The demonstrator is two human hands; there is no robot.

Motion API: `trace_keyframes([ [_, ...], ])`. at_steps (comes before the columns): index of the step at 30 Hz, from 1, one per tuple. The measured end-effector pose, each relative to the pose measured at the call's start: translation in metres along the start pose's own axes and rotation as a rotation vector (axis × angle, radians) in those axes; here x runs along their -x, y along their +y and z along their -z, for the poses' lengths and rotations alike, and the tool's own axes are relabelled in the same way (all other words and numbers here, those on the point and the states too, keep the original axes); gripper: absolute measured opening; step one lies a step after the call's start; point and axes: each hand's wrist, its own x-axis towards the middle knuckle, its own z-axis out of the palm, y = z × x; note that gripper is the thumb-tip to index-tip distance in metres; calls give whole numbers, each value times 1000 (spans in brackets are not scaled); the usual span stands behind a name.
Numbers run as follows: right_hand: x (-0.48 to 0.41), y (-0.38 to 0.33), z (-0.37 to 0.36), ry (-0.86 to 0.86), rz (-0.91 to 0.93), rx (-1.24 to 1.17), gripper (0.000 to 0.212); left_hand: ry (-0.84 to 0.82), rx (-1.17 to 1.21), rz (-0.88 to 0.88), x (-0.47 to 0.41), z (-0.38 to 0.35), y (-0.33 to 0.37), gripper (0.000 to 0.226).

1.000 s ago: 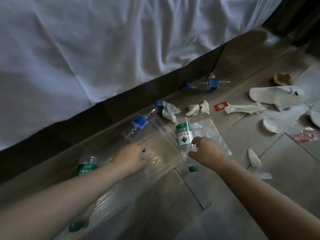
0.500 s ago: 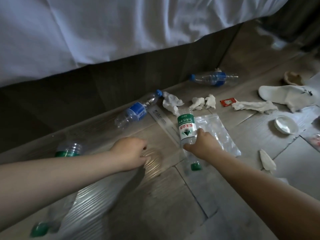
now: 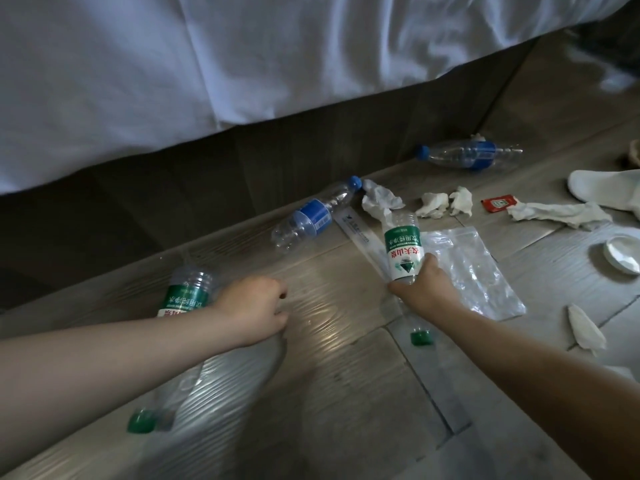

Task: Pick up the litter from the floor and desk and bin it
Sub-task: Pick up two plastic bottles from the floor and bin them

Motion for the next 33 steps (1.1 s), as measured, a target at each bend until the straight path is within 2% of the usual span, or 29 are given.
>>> trace_keyframes([
  [6, 55, -15, -24, -171, 160, -35, 69, 94, 27, 176, 36, 7, -36, 49],
  [10, 81, -34, -37, -235, 214, -55, 60, 162, 30, 296, 54, 13, -64, 58],
  [16, 98, -56, -43, -276, 241, -82, 59, 64, 174, 480, 68, 4, -101, 69],
  [24, 108, -57, -48, -274, 227, -68, 60, -16, 314, 536, 73, -17, -110, 74],
  [33, 115, -65, -48, -288, 220, -69, 58, -52, 395, 566, 74, -40, -111, 102],
])
